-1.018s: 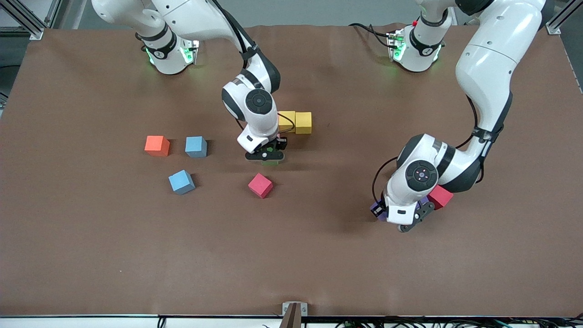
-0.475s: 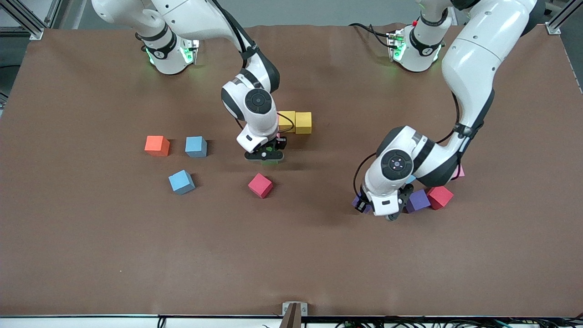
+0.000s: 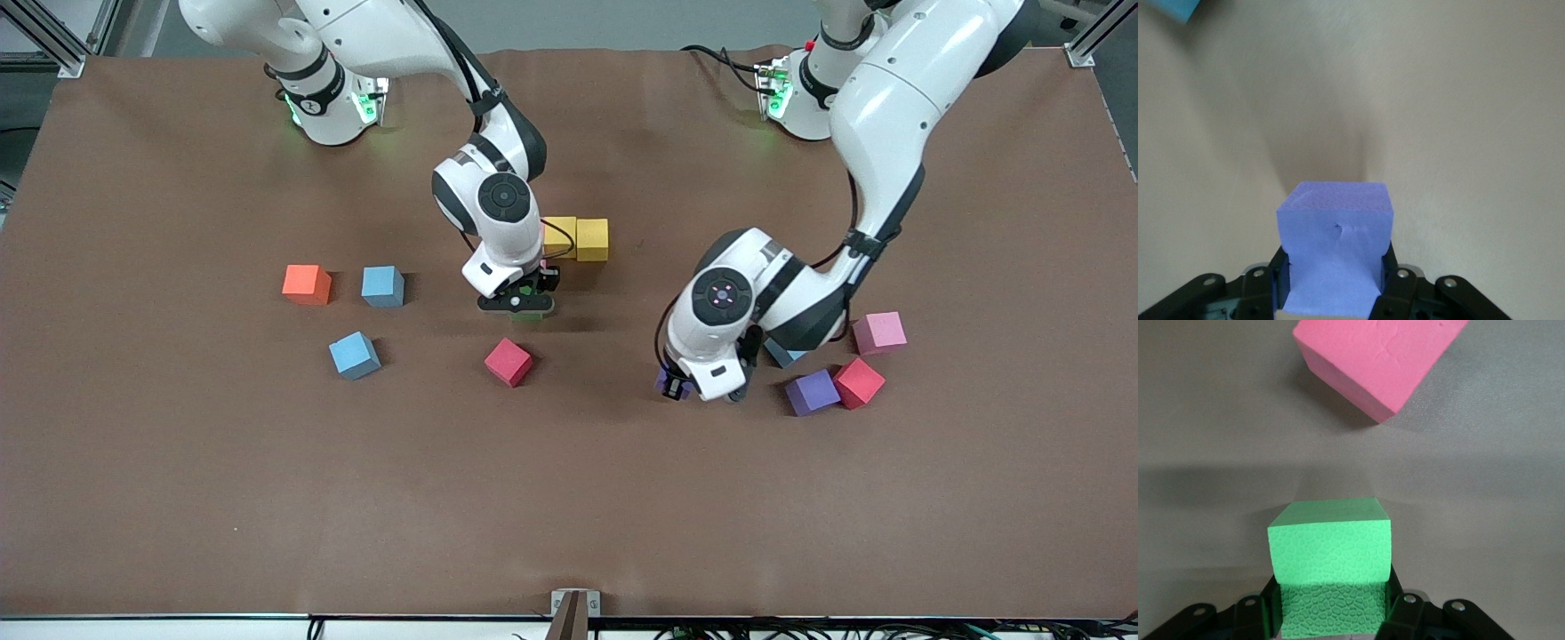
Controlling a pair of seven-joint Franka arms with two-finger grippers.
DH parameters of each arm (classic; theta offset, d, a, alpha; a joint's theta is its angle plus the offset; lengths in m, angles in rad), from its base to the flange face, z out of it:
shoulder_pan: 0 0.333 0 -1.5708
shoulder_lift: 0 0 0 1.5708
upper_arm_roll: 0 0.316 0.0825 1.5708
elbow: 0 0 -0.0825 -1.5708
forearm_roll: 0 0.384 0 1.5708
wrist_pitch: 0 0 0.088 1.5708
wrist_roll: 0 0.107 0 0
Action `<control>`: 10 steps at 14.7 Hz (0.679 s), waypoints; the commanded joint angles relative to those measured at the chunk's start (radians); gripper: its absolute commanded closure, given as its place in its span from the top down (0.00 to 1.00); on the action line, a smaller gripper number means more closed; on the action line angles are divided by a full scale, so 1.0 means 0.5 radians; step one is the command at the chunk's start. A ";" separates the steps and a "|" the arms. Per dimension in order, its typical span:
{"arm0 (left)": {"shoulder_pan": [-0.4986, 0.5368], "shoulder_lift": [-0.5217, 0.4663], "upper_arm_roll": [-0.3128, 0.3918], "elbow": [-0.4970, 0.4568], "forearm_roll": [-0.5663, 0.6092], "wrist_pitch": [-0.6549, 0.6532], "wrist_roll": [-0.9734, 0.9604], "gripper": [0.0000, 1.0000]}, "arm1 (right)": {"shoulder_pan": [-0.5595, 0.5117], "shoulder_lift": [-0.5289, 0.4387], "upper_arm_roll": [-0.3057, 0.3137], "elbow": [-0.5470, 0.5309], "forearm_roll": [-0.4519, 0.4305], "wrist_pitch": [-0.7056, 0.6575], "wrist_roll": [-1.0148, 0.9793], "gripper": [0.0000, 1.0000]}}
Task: Arrange 11 blocks into digit 3
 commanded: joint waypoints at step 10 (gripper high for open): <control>-0.076 -0.024 0.002 0.056 0.036 -0.028 -0.481 0.48 | 0.021 -0.076 0.017 -0.099 0.026 0.002 0.072 0.03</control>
